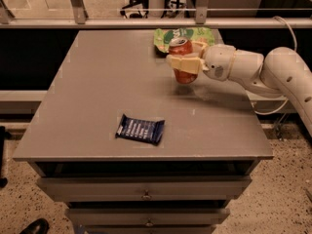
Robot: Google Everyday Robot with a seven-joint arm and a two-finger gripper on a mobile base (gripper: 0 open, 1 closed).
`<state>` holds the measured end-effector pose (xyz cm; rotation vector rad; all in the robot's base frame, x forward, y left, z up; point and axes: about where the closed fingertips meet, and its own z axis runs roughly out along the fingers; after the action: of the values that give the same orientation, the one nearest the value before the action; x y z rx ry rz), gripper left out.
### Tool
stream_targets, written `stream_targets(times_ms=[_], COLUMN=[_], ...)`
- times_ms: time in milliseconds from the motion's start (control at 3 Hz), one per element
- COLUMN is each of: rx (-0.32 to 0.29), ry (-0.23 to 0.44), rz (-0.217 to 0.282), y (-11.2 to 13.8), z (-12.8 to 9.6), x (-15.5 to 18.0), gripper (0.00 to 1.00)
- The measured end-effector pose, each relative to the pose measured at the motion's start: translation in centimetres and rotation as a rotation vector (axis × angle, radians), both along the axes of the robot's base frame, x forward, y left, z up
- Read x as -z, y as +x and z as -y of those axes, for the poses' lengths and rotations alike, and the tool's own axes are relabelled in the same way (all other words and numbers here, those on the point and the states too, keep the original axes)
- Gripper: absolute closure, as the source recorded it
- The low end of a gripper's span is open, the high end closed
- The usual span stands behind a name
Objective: Place coke can upright
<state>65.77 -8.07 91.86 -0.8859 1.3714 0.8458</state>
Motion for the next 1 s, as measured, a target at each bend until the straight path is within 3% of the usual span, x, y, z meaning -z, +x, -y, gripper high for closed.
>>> stream_targets(times_ms=[333, 1000], rx=[-0.028, -0.053], ry=[0.025, 0.025], rz=[-0.033, -0.073], y=[-0.8, -2.2], z=[0.7, 2.2], x=[1.2, 3.1], gripper=[0.84, 0.39])
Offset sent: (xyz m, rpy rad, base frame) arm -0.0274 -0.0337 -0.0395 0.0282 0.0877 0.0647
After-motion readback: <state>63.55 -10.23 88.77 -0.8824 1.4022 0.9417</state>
